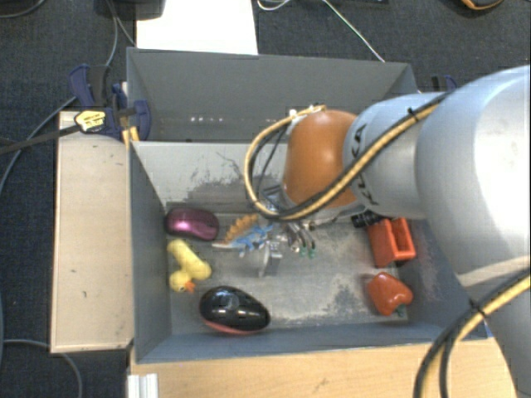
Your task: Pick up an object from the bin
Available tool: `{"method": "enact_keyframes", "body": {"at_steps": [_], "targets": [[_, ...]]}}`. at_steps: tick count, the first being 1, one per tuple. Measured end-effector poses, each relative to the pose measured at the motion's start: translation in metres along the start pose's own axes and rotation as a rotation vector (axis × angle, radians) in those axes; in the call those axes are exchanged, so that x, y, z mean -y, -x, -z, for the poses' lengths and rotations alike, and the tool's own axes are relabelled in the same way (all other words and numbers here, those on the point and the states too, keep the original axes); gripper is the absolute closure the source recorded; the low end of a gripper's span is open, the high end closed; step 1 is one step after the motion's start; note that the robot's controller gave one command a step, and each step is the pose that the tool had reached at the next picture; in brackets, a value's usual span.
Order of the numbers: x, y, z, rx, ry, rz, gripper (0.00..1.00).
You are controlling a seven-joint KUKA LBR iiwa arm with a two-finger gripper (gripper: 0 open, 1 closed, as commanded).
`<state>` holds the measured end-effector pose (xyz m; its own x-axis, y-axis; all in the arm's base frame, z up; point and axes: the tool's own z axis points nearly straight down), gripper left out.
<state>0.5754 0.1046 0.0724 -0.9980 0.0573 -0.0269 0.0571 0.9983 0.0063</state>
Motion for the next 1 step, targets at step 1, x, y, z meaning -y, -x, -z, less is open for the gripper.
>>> {"method": "enact_keyframes", "body": {"at_steps": [1], "targets": [[-0.0031,0.0047,-0.0003,0.001,0.001,0.031,0.0]]}}
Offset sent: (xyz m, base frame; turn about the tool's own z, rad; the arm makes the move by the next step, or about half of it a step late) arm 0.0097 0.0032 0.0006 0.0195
